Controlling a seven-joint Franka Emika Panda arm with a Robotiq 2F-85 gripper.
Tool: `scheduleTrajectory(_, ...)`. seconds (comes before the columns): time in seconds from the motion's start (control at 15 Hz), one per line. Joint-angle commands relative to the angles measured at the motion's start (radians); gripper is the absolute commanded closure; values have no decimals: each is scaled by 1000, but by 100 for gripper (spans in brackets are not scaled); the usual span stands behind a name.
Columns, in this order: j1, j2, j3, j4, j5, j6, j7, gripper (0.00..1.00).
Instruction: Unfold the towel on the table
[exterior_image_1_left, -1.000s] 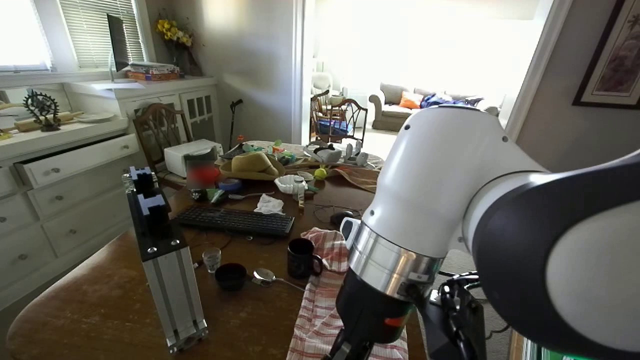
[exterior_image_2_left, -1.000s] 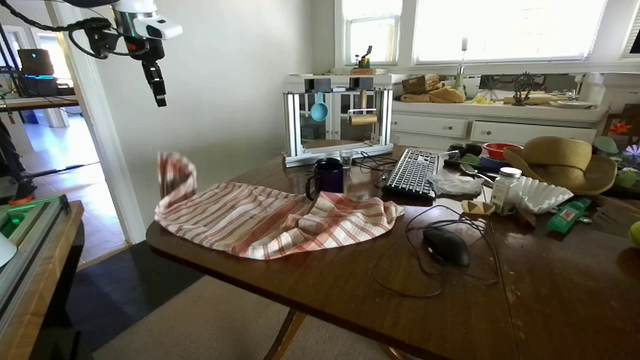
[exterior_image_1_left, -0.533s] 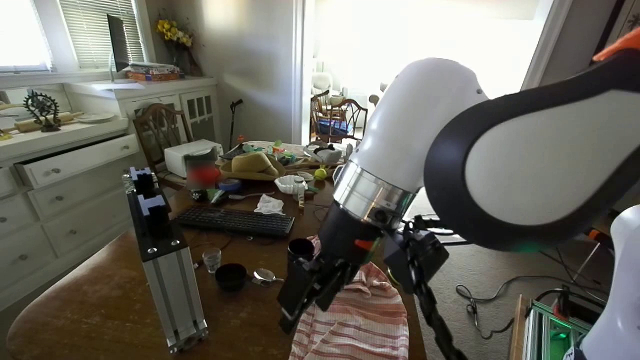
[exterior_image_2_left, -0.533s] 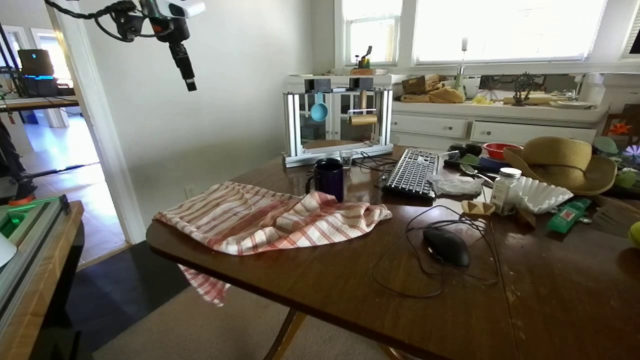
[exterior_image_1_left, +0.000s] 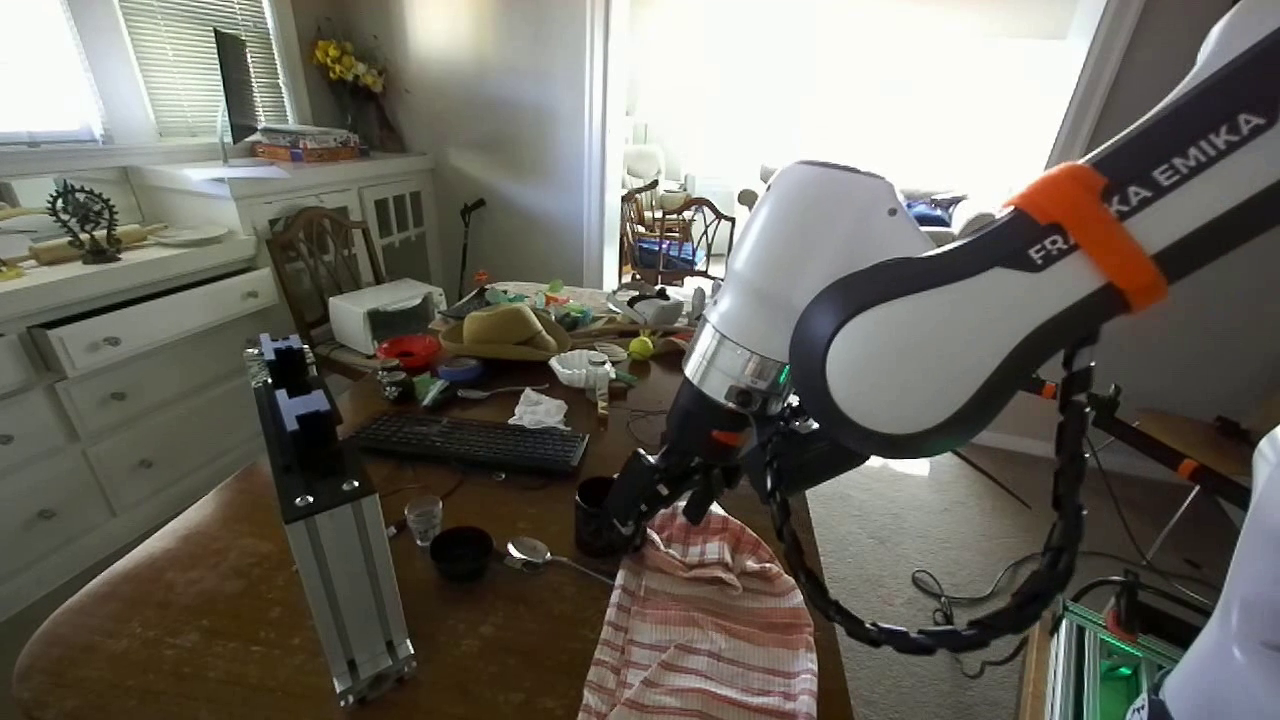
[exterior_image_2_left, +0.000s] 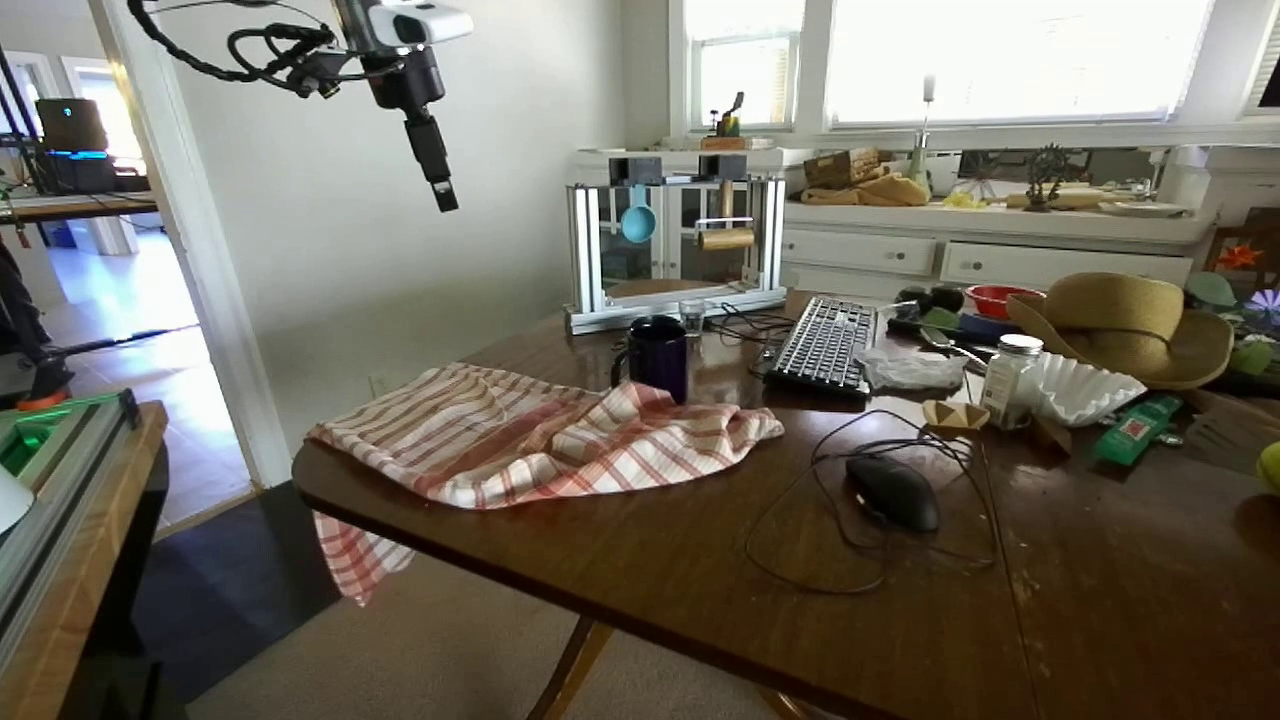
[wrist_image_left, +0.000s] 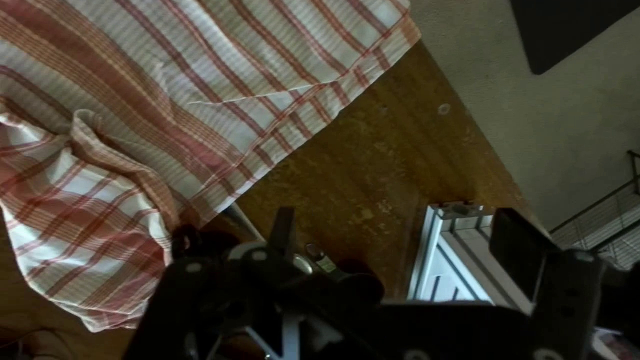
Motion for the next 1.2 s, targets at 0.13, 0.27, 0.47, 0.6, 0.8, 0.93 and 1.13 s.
scheduleTrajectory(0.13,-33,38,-52,0,-54,24,6,0)
scheduleTrajectory(0.27,-38,31,-65,3,-68,14,-2,0)
scheduleTrajectory(0.47,-66,18,-78,10,-157,-12,-22,0)
scheduleTrajectory(0.6,-83,16,-100,24,-230,-33,-100,0)
scheduleTrajectory(0.8,-98,26,-151,54,-306,-26,-261,0)
scheduleTrajectory(0.93,-104,37,-188,80,-339,-31,-376,0)
scheduleTrajectory(1.13,-95,49,-255,116,-315,-83,-555,0)
